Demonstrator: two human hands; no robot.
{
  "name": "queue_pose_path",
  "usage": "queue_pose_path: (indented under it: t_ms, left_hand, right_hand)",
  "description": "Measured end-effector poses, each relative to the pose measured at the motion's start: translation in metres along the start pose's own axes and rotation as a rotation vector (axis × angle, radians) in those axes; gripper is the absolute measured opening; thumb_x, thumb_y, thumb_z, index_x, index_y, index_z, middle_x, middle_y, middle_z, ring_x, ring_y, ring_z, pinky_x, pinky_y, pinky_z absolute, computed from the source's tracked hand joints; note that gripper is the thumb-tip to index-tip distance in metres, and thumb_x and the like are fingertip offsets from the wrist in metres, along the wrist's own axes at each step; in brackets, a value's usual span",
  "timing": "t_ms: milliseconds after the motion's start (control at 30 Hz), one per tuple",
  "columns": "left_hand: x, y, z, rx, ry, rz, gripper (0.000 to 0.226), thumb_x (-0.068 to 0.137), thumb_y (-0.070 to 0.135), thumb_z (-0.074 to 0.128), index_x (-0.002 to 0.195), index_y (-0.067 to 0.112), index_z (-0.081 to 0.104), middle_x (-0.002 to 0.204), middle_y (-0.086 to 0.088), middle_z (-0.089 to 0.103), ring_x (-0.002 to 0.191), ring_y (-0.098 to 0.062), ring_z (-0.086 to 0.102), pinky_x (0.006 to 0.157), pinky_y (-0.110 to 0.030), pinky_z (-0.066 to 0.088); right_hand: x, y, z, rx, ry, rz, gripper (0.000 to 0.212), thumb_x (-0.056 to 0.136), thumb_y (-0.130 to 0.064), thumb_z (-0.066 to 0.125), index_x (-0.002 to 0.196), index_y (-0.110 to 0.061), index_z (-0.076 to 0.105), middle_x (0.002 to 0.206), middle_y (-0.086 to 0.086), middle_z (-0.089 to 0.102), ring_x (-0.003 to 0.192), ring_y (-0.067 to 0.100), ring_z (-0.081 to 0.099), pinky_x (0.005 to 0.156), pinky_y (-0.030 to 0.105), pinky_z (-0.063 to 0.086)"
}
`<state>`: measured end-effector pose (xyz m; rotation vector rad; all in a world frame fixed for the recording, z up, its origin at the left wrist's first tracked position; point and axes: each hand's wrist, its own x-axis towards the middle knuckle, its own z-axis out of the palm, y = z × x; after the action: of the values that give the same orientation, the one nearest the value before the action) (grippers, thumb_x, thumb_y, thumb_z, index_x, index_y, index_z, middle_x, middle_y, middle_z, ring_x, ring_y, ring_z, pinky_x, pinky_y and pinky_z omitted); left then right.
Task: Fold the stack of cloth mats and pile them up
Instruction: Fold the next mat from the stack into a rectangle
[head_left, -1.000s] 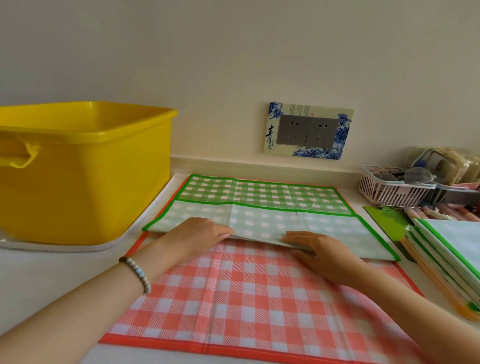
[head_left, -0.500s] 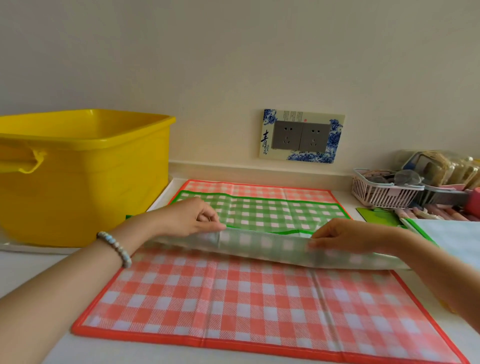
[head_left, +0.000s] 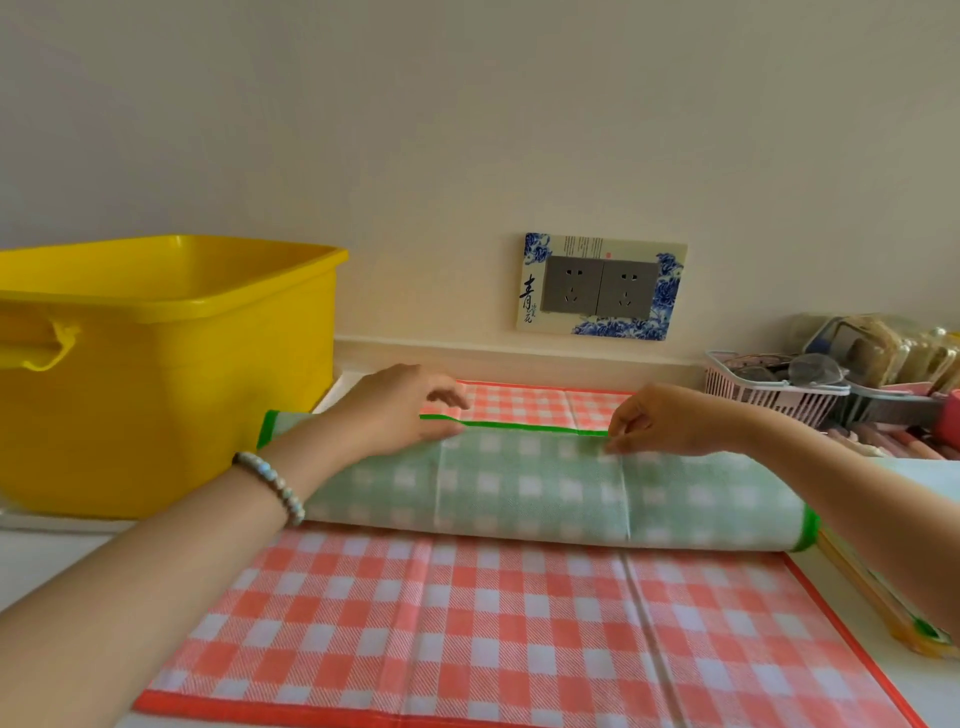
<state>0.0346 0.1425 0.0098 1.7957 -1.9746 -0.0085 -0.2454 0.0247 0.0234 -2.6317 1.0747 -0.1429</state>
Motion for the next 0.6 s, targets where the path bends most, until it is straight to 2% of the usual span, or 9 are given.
queue_pose_path:
  t_ms: [67,167,333,467,600]
  left_hand:
    - [-0.002,0.005,0.009,0.041,0.087,0.073,0.023,0.084,0.034,0.068,0.108,0.036,0.066,0.119,0.013,0.062,0.112,-0.006,0.053,0.087,-0.019,0.037]
    - [-0.004,0.012,0.022,0.019,0.001,0.135,0.02,0.089,0.037,0.06,0.108,0.034,0.068,0.124,0.013,0.061,0.119,-0.006,0.049,0.103,-0.025,0.035]
    - [-0.003,0.011,0.047,0.077,-0.148,0.101,0.039,0.093,0.051,0.046,0.119,0.028,0.063,0.126,0.012,0.06,0.116,-0.009,0.052,0.099,-0.028,0.04]
    - [0.002,0.003,0.065,0.132,-0.252,0.024,0.057,0.091,0.063,0.035,0.137,0.031,0.046,0.143,0.01,0.046,0.13,-0.014,0.042,0.106,-0.031,0.032]
    - [0.009,-0.004,0.081,0.131,-0.308,-0.01,0.063,0.09,0.066,0.029,0.144,0.032,0.034,0.149,0.01,0.037,0.137,-0.014,0.033,0.109,-0.032,0.025]
  right_hand:
    - [0.008,0.002,0.005,-0.023,0.048,0.004,0.007,0.083,-0.034,0.068,0.081,-0.028,0.071,0.08,-0.01,0.07,0.073,0.009,0.064,0.072,0.019,0.049]
    - [0.021,0.009,0.016,-0.044,0.105,0.048,0.017,0.083,-0.034,0.068,0.09,-0.02,0.073,0.084,-0.006,0.07,0.075,0.012,0.064,0.074,0.024,0.051]
    - [0.045,0.024,0.035,-0.032,0.159,0.138,0.017,0.085,-0.028,0.068,0.093,-0.015,0.073,0.095,0.002,0.07,0.087,0.017,0.062,0.083,0.03,0.05]
    - [0.061,0.033,0.048,-0.036,0.235,0.177,0.017,0.087,-0.026,0.064,0.097,-0.015,0.073,0.098,0.002,0.071,0.086,0.016,0.061,0.076,0.025,0.047]
    - [0.077,0.039,0.058,-0.027,0.301,0.196,0.019,0.089,-0.024,0.06,0.102,-0.015,0.071,0.106,0.004,0.069,0.095,0.021,0.062,0.081,0.03,0.048]
